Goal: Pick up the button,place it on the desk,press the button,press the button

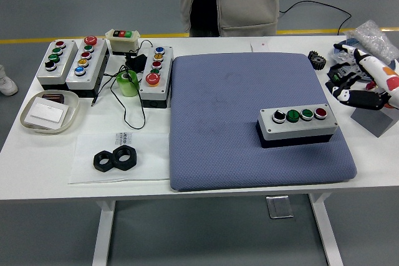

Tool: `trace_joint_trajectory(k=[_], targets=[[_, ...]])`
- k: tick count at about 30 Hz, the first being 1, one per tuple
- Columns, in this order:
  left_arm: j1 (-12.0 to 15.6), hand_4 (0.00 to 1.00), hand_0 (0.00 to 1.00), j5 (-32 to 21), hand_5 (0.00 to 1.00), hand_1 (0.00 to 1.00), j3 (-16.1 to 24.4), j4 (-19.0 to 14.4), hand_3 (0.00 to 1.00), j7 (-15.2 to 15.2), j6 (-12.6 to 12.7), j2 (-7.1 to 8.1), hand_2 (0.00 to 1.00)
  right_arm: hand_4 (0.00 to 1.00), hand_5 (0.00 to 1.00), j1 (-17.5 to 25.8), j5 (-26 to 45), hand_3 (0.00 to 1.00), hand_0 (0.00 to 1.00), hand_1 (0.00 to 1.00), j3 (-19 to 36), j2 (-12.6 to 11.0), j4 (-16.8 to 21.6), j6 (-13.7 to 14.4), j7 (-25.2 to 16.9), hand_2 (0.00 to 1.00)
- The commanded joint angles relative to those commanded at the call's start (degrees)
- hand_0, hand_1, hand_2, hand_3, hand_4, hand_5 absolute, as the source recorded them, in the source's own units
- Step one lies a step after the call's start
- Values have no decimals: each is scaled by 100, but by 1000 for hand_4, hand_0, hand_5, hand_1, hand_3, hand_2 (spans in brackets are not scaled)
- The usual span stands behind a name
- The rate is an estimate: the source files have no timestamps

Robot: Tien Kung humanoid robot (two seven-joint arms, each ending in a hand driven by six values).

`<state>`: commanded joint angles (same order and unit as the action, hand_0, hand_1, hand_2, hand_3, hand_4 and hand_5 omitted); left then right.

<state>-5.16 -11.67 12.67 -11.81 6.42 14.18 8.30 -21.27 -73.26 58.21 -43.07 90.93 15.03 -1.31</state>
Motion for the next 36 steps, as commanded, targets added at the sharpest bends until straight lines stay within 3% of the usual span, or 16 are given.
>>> trace_joint_trajectory(k=[6, 18, 24, 36], targets=[[18, 649, 697, 21, 998, 827, 23, 3, 831, -3, 6, -4, 886, 664, 352, 272, 1452, 991, 954, 900, 403, 130, -26, -4, -544, 971], [21, 648, 697, 27, 998, 828, 18, 3, 831, -8, 3, -3, 886, 652, 349, 505, 4285, 962, 956, 899, 778, 233, -242, -46, -620, 951], [0, 648, 698, 6, 998, 827, 6, 3, 831, -8, 2, -2, 887, 649, 355, 577, 4620, 951, 953, 893, 975, 326, -344, 9, -679, 944], [-10, 648, 701, 10, 998, 827, 21, 5, 830, -8, 1, -10, 885, 641, 369, 602, 4643, 934, 953, 884, 1024, 359, -407, -53, -640, 925]])
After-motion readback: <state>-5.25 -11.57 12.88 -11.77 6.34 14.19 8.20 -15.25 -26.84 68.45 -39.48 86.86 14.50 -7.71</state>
